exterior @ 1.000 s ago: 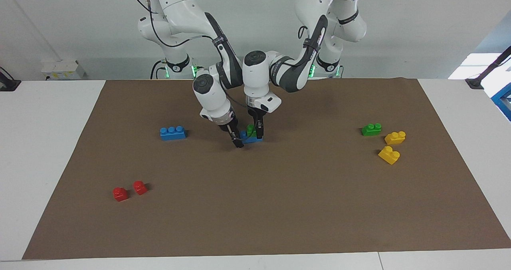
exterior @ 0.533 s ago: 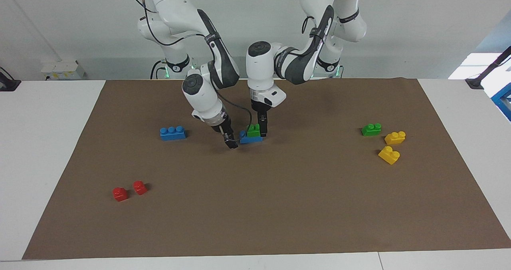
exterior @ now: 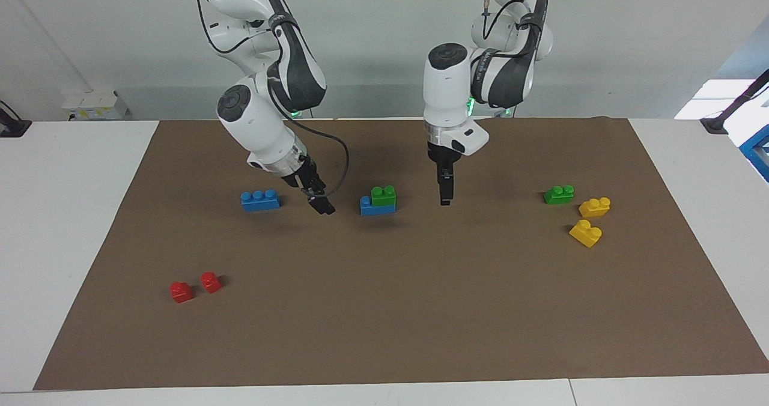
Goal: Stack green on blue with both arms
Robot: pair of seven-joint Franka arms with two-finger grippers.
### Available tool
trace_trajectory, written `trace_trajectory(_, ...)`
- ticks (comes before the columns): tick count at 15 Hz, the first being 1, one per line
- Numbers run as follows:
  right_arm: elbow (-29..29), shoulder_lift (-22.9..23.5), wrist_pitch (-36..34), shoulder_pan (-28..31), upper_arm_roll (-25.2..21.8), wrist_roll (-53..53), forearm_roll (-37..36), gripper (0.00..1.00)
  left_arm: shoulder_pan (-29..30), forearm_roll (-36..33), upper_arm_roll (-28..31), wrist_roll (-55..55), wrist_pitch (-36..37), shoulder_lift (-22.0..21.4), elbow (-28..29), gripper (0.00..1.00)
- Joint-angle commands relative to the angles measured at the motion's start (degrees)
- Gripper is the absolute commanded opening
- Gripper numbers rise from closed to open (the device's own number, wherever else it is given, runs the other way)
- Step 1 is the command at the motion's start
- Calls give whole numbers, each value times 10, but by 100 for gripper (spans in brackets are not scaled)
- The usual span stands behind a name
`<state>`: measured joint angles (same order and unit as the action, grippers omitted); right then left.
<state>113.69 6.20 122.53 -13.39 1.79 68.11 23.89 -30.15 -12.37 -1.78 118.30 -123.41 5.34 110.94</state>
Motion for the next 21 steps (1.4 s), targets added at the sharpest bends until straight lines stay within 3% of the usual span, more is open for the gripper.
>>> trace_trajectory(1, -15, -31, -53, 34, 4, -85, -41, 95, 61, 23, -5, -128, 10, -30, 10, 100)
trace_trajectory(2, -26, -40, -75, 39, 4, -118, -64, 100, 88, 37, -5, -187, 10, -41, 11, 100)
trace_trajectory(5, -46, -72, -134, 64, 3, -248, -117, 100, 167, 93, -5, -390, 27, -73, 9, 100)
trace_trajectory(8, -57, -112, -185, 107, 3, -409, -136, 100, 234, 139, 3, -621, 86, -101, -5, 100)
trace_trajectory(11, -100, -127, -268, 151, 2, -531, -151, 100, 283, 153, 3, -810, 156, -101, -50, 100)
trace_trajectory(15, -134, -161, -332, 164, 2, -597, -199, 100, 310, 152, 4, -967, 221, -99, -105, 100)
trace_trajectory(21, -172, -153, -381, 167, 2, -600, -221, 100, 311, 148, 5, -1120, 323, -96, -185, 100)
